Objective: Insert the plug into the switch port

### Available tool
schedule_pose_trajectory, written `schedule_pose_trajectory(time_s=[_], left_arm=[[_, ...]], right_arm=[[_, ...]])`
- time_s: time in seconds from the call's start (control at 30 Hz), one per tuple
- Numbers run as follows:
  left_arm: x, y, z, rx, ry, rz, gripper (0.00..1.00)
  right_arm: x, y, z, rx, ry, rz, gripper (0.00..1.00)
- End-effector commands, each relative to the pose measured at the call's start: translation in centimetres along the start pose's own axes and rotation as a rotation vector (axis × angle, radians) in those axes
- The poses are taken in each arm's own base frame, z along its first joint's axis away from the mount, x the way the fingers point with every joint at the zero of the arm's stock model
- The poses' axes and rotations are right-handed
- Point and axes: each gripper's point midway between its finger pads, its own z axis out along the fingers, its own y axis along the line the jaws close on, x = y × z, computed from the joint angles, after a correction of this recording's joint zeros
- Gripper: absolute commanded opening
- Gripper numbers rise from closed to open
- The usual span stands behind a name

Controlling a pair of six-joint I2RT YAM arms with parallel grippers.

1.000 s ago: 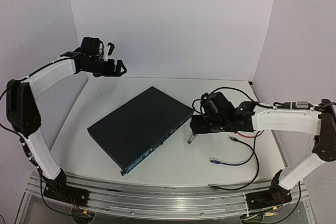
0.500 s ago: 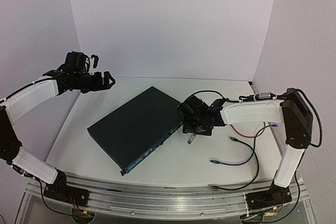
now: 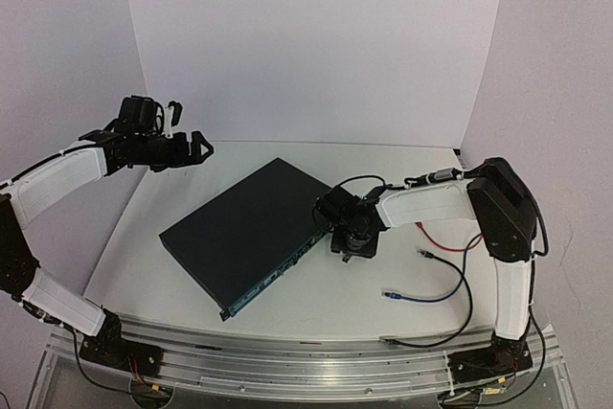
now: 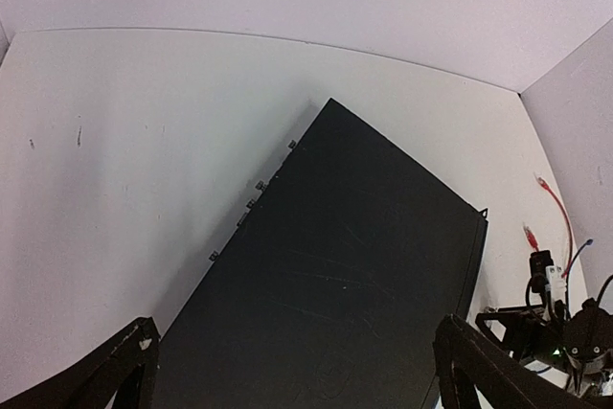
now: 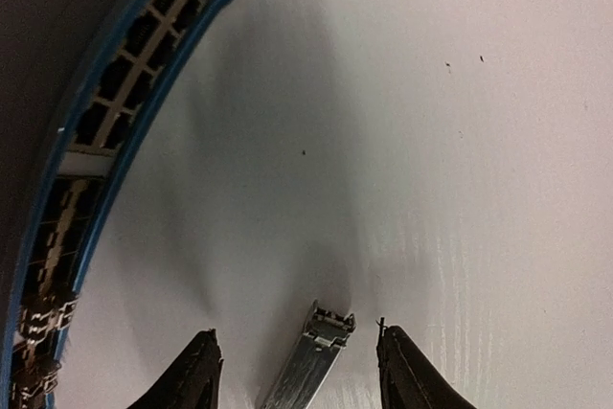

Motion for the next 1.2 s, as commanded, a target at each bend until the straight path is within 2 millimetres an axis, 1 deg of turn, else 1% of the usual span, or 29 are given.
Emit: schedule_pose_trajectory(time_s=[0.0, 0.07, 0.13, 0.23, 0.3, 0.33, 0.43, 0.5, 0.6, 0.7, 0.8, 0.93, 1.07, 1.13, 1.17], left_arm=[[-0.9, -0.8, -0.8, 0.035, -0.046, 0.009, 1.0], [-1.0, -0.8, -0.9, 0.034, -0.048, 0.011, 1.0], [-1.0, -0.9, -1.0, 0.038, -0.05, 0.012, 1.0], [-1.1, -1.1, -1.2, 0.049, -0.056, 0.016, 1.0], [-1.1, -1.4, -1.3, 0.066, -0.055, 0.018, 1.0], [-1.1, -1.7, -1.4, 0.082, -0.052, 0.019, 1.0], [-0.6, -3.4, -1.5, 0.185, -0.03, 0.037, 1.0], [-0.1, -4.9, -1.7, 0.275, -0.01, 0.046, 1.0], [1.0, -7.6, -2.0, 0.429, 0.015, 0.068, 0.99], [2.6, -10.4, -1.9, 0.519, 0.039, 0.112, 1.0], [4.8, -13.9, -1.6, 0.607, 0.068, 0.139, 0.99], [7.4, -18.9, -1.7, 0.812, 0.125, 0.107, 0.98], [9.3, -22.4, -1.1, 0.879, 0.137, 0.122, 0.96], [10.2, -23.7, -0.2, 0.866, 0.146, 0.125, 0.92], [10.3, -24.2, 0.2, 0.853, 0.139, 0.12, 0.89]], right_arm=[[0.7, -0.2, 1.0, 0.023, 0.072, 0.055, 0.47], [1.0, -0.1, 1.3, 0.026, 0.086, 0.047, 0.42], [1.1, -0.2, 1.4, 0.036, 0.09, 0.036, 0.35], [1.1, -0.3, 1.4, 0.043, 0.09, 0.025, 0.23], [1.0, -0.6, 1.2, 0.049, 0.086, 0.024, 0.13], [0.9, -0.7, 1.0, 0.052, 0.082, 0.027, 0.08], [0.4, -0.8, 0.1, 0.042, 0.066, 0.042, 0.01], [0.0, -0.7, -0.7, 0.023, 0.059, 0.053, 0.0], [-0.8, 0.0, -2.8, -0.037, 0.055, 0.07, 0.0], [-1.9, 0.6, -5.4, -0.105, 0.043, 0.082, 0.0], [-3.1, 0.8, -8.2, -0.168, 0.013, 0.103, 0.0], [-4.4, 1.0, -11.0, -0.229, -0.026, 0.133, 0.01], [-5.7, 1.6, -13.0, -0.276, -0.062, 0.174, 0.03], [-6.6, 1.9, -13.8, -0.292, -0.086, 0.194, 0.03], [-6.8, 2.1, -14.1, -0.3, -0.091, 0.2, 0.03]])
